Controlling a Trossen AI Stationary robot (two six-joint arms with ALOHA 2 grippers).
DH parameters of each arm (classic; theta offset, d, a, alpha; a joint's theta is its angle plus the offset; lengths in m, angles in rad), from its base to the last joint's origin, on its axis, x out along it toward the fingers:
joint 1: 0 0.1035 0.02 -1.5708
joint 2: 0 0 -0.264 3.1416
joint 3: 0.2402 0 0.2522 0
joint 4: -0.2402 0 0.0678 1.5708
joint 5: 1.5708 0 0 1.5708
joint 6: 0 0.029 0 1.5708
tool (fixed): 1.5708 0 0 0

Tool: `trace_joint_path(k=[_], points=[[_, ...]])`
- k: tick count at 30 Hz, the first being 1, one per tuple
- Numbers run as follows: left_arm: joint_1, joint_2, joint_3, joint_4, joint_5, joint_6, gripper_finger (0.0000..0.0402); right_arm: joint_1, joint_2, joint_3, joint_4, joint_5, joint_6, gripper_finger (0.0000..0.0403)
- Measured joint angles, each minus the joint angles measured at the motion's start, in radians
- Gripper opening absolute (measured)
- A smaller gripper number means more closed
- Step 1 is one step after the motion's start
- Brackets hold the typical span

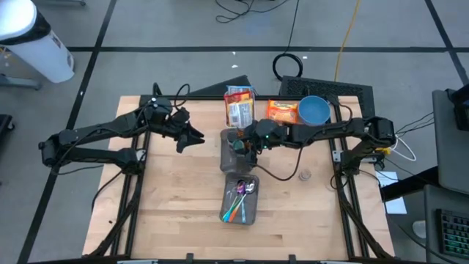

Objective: Pick & Place Food Item
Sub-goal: Put the green seasoning bottle into the top black bin

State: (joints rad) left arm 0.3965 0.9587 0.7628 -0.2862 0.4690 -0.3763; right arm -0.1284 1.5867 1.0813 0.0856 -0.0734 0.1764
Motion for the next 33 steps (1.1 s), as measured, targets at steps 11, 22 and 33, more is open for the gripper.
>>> trace_joint_path(k=[11, 22, 33], points=[[0.000, 0.000, 0.000, 0.000, -0.034, -0.008, 0.0170, 0.000, -0.004, -0.121, 0.176, 0.057, 0.021, 0.0200], [0.000, 0.000, 0.000, 0.000, -0.035, -0.045, 0.0170, 0.006, -0.002, -0.221, 0.283, 0.139, 0.011, 0.0200], [0.000, 0.001, 0.000, 0.002, -0.052, -0.062, 0.0170, 0.007, -0.002, -0.287, 0.360, 0.209, 0.002, 0.0200]])
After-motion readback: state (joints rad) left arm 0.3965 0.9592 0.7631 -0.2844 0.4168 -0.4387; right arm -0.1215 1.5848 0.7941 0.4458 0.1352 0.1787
